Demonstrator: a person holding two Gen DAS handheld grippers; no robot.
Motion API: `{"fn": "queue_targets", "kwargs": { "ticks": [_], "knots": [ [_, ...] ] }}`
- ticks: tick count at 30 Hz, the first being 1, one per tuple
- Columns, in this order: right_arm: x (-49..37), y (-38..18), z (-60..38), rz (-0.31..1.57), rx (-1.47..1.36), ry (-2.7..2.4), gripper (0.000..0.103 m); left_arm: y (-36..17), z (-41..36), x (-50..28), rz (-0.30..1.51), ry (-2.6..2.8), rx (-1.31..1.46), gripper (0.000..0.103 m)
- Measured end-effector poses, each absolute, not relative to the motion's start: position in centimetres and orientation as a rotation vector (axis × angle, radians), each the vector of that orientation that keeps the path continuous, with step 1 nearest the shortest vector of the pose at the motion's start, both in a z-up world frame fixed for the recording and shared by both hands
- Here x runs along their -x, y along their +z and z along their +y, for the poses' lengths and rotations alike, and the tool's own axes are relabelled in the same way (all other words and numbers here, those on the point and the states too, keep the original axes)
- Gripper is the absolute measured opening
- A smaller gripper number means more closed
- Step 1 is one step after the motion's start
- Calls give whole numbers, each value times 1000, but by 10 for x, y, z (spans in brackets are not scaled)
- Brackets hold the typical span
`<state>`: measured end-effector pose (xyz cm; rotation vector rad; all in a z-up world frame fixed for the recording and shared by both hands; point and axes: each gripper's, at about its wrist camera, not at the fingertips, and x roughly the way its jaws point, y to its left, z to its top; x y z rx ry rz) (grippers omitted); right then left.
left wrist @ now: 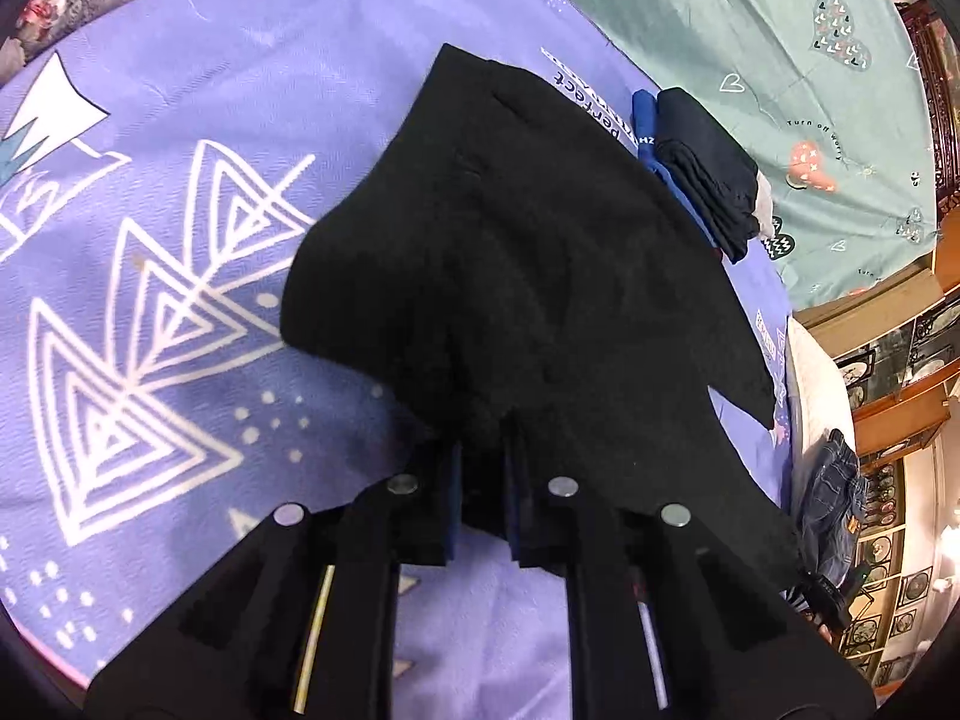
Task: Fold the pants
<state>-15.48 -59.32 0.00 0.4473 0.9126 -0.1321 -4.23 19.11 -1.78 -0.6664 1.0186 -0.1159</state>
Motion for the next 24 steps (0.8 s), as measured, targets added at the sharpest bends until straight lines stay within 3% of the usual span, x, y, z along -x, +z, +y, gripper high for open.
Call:
{"fn": "queue_targets", "kwargs": {
  "ticks": [4,5,6,8,16,17,20,24],
  "knots": [
    [151,-5,-593,924,-449,-133,15,-23,199,51,1062,-92,701,28],
    [150,-7,-593,927,-452,-133,15,-25,202,53,1069,-92,721,37],
    [150,-9,-594,929,-455,-134,15,-26,205,55,1072,-95,736,56],
    [150,-12,-595,932,-464,-135,15,-27,207,56,1060,-84,773,75],
    [146,-17,-596,937,-462,-131,15,-36,191,17,1081,-93,835,79],
    [146,-18,-596,939,-464,-131,15,-38,192,13,1081,-86,836,73],
    [146,-19,-596,940,-463,-135,15,-45,201,7,1096,-90,836,9],
    [154,-14,-596,908,-472,-123,15,-32,211,28,1040,-80,823,9]
  ]
}}
